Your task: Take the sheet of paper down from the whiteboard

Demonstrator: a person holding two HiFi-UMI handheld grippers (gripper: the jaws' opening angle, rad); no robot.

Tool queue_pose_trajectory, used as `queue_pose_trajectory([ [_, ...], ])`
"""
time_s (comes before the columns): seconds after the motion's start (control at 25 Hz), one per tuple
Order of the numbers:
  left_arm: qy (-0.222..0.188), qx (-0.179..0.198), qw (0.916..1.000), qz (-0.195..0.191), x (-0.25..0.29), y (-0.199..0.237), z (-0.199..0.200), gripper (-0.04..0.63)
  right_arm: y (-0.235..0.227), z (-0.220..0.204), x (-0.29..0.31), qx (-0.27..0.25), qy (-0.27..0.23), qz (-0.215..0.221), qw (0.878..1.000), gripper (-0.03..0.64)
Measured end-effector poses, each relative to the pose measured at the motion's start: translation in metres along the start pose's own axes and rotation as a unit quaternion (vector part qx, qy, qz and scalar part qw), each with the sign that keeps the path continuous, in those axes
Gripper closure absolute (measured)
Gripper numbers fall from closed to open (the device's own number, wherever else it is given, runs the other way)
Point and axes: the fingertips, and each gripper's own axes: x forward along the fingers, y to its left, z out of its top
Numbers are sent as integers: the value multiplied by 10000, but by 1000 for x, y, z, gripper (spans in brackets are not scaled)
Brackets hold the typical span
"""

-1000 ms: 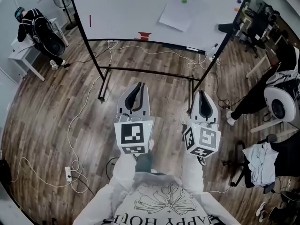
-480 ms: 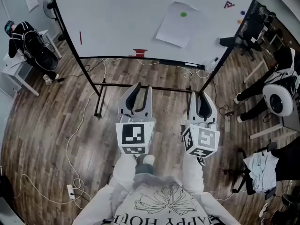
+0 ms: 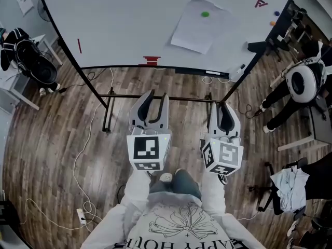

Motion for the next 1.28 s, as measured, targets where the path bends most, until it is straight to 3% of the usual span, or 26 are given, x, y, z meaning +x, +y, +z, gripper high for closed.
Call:
queue_pose_trajectory([
  [0.32, 119, -83, 9998, 123, 52, 15, -14, 497, -11, -14, 58, 27, 106, 116, 9999, 541],
  [0.64, 43, -132, 9997, 222, 141, 17, -15, 495, -45, -5, 144, -11, -87, 268, 9996, 541],
  [0.96, 6, -114, 9987, 499, 229, 25, -10, 495, -78, 4, 236, -393, -202, 477, 9979, 541],
  [1.28, 3, -175, 9974, 699, 285, 30, -12, 495, -92, 6, 293, -601, -278, 705, 9953, 540],
])
